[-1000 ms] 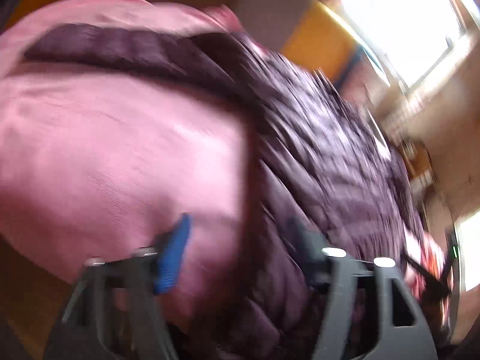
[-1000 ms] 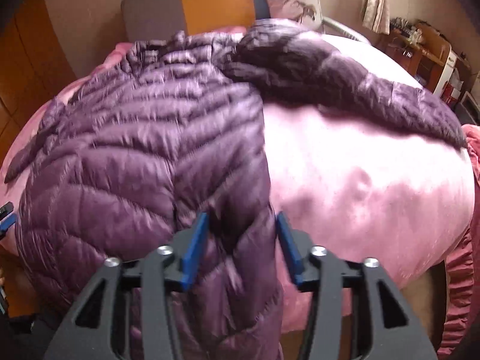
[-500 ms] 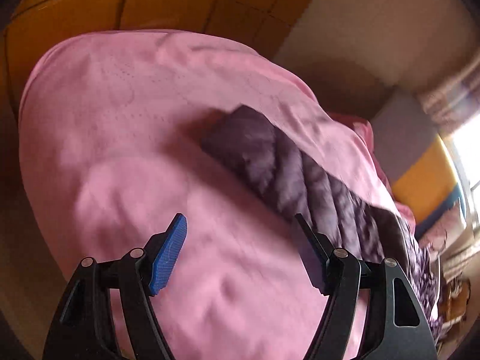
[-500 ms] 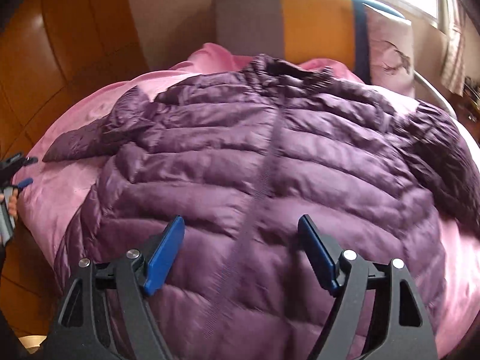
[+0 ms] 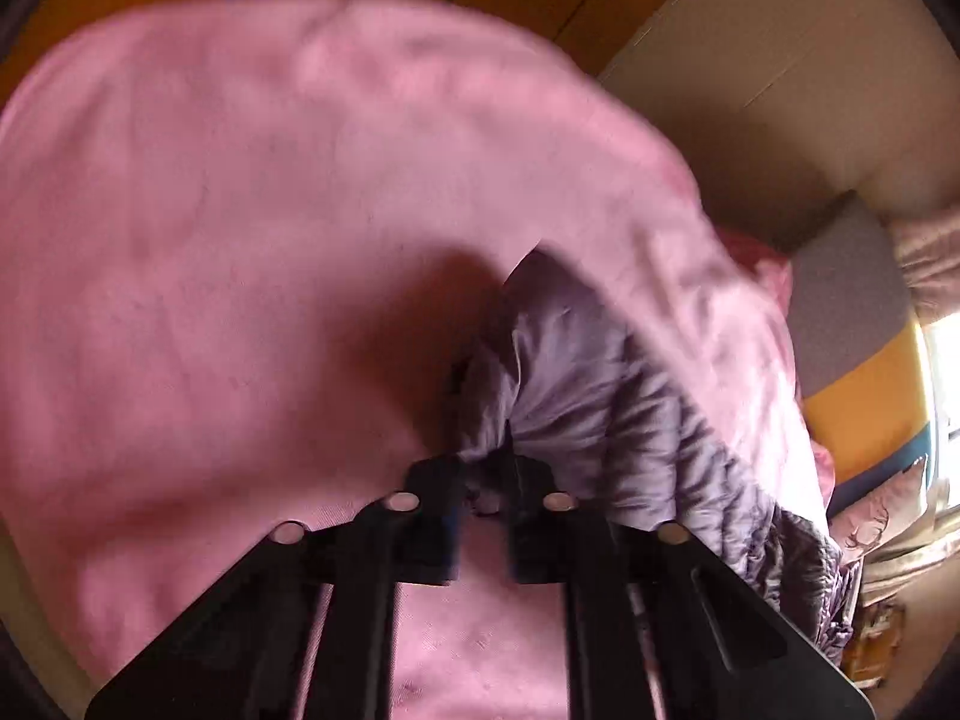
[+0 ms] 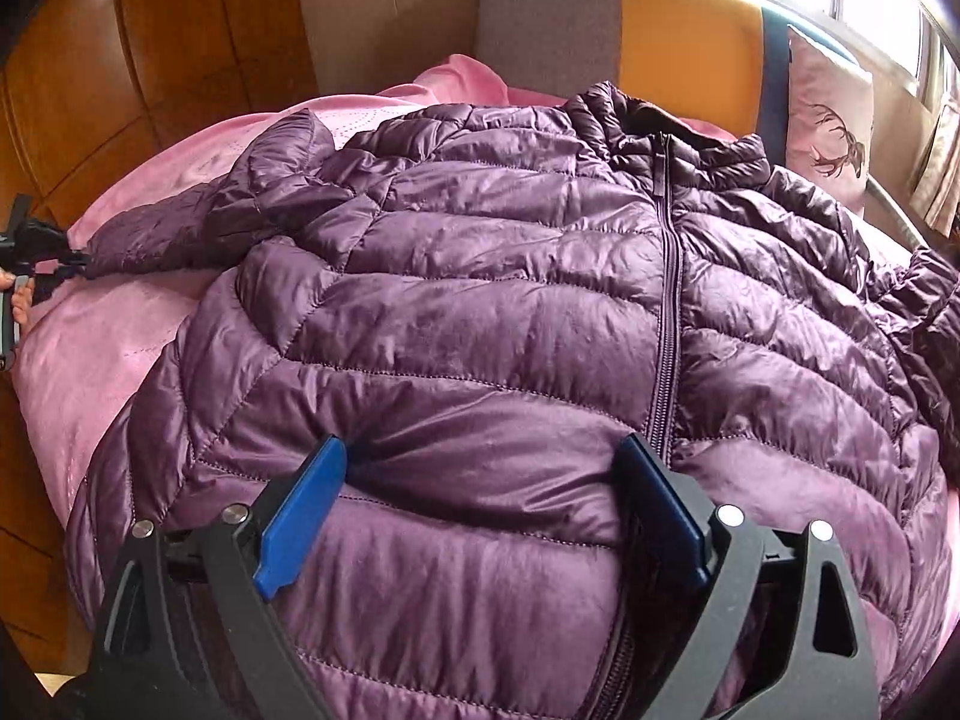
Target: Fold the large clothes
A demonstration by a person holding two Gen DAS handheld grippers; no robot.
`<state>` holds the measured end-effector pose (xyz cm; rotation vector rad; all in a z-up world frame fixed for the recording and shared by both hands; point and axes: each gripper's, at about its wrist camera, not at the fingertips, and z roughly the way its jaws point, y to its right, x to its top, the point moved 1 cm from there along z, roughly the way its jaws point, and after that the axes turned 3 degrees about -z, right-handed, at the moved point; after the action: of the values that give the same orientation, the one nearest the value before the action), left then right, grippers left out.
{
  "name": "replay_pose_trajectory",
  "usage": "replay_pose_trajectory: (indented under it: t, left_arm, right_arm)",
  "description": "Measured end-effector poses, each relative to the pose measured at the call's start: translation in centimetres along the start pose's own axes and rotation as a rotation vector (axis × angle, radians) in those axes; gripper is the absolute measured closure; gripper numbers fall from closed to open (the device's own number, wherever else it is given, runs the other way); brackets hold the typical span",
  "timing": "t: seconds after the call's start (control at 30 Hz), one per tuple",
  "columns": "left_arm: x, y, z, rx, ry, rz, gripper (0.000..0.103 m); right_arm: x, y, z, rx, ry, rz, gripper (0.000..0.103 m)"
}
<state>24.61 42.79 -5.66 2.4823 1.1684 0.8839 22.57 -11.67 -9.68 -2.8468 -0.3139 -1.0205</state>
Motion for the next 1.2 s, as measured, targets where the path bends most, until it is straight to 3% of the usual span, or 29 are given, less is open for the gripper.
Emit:
replay_pose_trajectory:
  t: [0.1, 0.17, 0.33, 0.47, 0.53, 0.57, 0.6, 0.67, 0.77, 0.9, 0.97, 1.03, 1.13, 1.2]
  left_arm:
    - [-0.9, -0.2, -4.6, -0.028, 0.137, 0.016, 0.097]
    - [-2.3, -1.6, -7.3, 0.002, 0.197, 0.012, 0.097]
    - [-6.6, -5.1, -6.8, 0.191, 0.118, 0.063, 0.097]
    - [-9.1, -4.9, -7.1, 0.251, 0.14, 0.112, 0.095]
    - [-9.3, -4.6, -8.2, 0.264, 0.15, 0.081, 0.075]
    - [-9.2, -4.6, -8.8, 0.268, 0.158, 0.068, 0.047]
    - [-9.3, -4.4, -9.5, 0.267, 0.192, 0.048, 0.03]
    - [-9.9, -3.3, -12.1, 0.245, 0.29, 0.041, 0.03]
    - [-11.3, 0.3, -14.2, 0.171, 0.337, 0.126, 0.03]
    - [-16.0, 7.6, -14.0, -0.015, 0.271, 0.334, 0.03]
    - [-18.7, 11.0, -13.2, -0.102, 0.219, 0.427, 0.03]
    - [-22.5, 14.9, -12.1, -0.198, 0.149, 0.542, 0.03]
    - [-28.2, 19.9, -11.0, -0.342, 0.047, 0.709, 0.03]
    - [-31.3, 22.4, -10.5, -0.392, -0.001, 0.8, 0.03]
  right_arm:
    - [-0.1, 0.3, 0.2, 0.002, 0.002, 0.0, 0.009]
    - [-0.1, 0.5, 0.4, 0.005, 0.002, 0.001, 0.008]
    - [-0.2, 0.9, 0.9, 0.003, 0.0, -0.01, 0.007]
    - [-0.3, 1.3, 0.8, 0.005, 0.005, -0.008, 0.007]
    - [-0.6, 1.7, 0.5, 0.01, 0.011, -0.004, 0.007]
    - [-0.6, 1.7, 0.5, 0.012, 0.013, -0.003, 0.007]
    - [-0.6, 1.6, 0.5, 0.011, 0.012, -0.003, 0.007]
    - [-0.6, 1.6, 0.1, 0.015, 0.016, 0.0, 0.007]
    - [-0.4, 2.1, -1.0, 0.052, 0.022, 0.04, 0.008]
    - [-0.6, 6.1, -4.3, 0.081, 0.085, 0.201, 0.013]
    - [-1.3, 9.6, -6.5, 0.037, 0.127, 0.299, 0.016]
    - [-2.8, 14.0, -8.8, -0.013, 0.156, 0.419, 0.026]
    - [-6.6, 21.6, -12.2, -0.11, 0.195, 0.642, 0.032]
    - [-9.8, 26.8, -14.4, -0.185, 0.208, 0.81, 0.038]
